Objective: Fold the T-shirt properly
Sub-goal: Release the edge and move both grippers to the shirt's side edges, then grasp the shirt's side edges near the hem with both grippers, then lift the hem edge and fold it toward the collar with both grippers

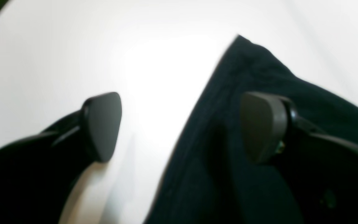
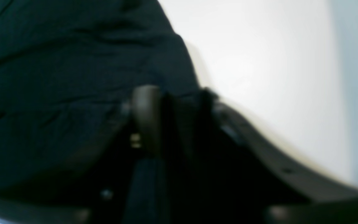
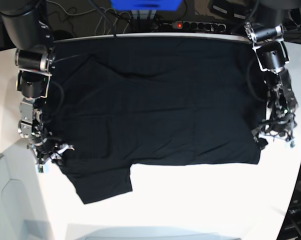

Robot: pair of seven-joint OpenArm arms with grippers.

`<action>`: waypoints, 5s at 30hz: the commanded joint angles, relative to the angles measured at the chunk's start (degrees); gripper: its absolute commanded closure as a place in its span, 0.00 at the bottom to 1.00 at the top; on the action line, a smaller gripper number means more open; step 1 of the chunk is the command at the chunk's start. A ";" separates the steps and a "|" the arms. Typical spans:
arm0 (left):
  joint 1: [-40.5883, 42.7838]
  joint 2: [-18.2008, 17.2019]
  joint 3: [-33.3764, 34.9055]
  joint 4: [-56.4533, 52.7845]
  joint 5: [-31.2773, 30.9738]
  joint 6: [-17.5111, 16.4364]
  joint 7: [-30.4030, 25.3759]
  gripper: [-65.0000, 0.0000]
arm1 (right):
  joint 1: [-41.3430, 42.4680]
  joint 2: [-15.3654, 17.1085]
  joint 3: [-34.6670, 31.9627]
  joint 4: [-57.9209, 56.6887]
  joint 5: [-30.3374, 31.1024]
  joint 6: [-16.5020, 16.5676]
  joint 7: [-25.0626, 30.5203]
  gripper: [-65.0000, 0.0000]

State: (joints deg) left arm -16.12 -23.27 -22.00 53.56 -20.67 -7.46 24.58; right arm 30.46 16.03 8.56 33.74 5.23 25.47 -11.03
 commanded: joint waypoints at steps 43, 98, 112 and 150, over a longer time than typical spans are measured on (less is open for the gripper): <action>-13.73 -0.16 17.38 -26.79 6.03 -0.23 -18.64 1.00 | 0.18 -1.83 -0.43 -0.20 -0.80 0.15 -3.79 1.00; 17.57 6.61 -4.51 23.67 1.90 -0.14 -2.91 1.00 | -32.52 -4.65 10.74 51.85 -0.27 0.50 -3.61 1.00; 20.30 6.61 -3.98 23.85 1.98 -0.23 -2.56 0.83 | -34.37 -5.53 10.21 48.86 -0.71 0.50 -4.05 0.90; 15.64 6.34 -9.17 19.36 1.90 -0.23 -2.64 0.46 | -32.70 -7.99 10.74 57.56 -0.71 0.42 -4.14 0.60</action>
State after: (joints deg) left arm 0.23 -16.01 -30.98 72.23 -18.50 -7.64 23.33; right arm -3.18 7.46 19.11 90.32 3.88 25.69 -16.73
